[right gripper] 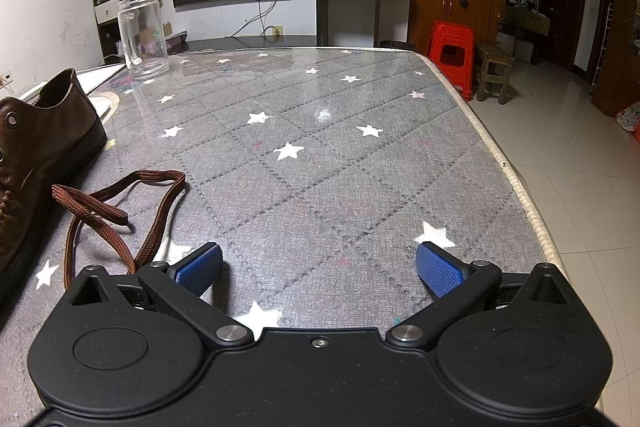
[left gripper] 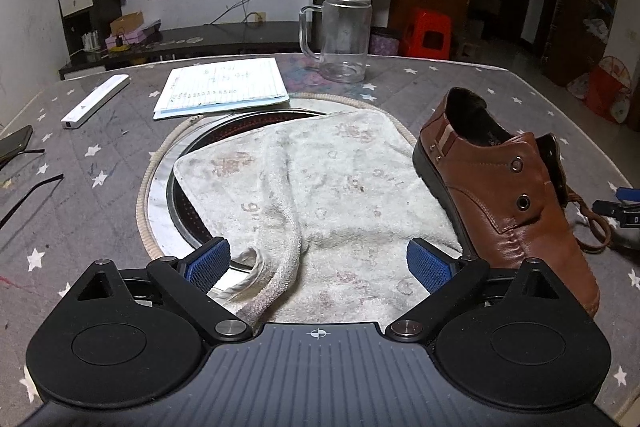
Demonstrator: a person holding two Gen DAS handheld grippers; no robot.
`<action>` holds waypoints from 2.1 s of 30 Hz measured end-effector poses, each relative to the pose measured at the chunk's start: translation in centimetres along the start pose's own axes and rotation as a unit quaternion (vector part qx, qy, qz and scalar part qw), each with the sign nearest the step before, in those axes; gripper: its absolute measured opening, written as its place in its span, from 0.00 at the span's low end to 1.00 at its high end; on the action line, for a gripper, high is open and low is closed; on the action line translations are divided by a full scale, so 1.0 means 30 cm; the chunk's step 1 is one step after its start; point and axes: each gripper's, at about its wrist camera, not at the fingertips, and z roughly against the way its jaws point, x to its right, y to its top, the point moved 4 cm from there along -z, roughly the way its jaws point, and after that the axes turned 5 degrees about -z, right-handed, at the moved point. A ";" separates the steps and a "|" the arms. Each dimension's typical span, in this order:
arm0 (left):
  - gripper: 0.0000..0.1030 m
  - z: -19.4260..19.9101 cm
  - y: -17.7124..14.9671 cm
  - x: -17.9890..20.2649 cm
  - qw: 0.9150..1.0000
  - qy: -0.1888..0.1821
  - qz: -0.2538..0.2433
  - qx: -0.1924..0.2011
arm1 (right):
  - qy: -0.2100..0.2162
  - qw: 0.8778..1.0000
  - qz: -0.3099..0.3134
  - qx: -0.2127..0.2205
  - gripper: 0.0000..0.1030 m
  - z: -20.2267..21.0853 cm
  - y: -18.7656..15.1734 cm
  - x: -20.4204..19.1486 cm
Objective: Lace up shoes with both hands
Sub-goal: 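Move the right tool toward the loose brown shoelace beside the shoe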
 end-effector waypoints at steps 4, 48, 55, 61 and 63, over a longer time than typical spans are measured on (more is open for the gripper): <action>0.93 0.004 0.005 0.001 1.000 0.006 -0.007 -0.002 | 0.000 1.000 0.000 0.000 1.00 0.001 0.000 0.000; 0.93 0.046 -0.017 0.360 0.998 -0.052 -0.027 -0.001 | 0.085 0.996 0.025 0.026 1.00 0.221 -0.050 -0.216; 0.93 0.051 -0.025 0.378 0.998 -0.055 -0.032 -0.003 | 0.096 0.994 0.037 0.042 1.00 0.268 -0.060 -0.262; 0.93 0.057 -0.027 0.392 0.998 -0.053 -0.041 -0.003 | 0.112 0.990 0.060 0.057 1.00 0.306 -0.075 -0.311; 0.93 0.056 -0.024 0.397 0.997 -0.056 -0.043 -0.002 | 0.117 0.989 0.067 0.062 1.00 0.318 -0.076 -0.322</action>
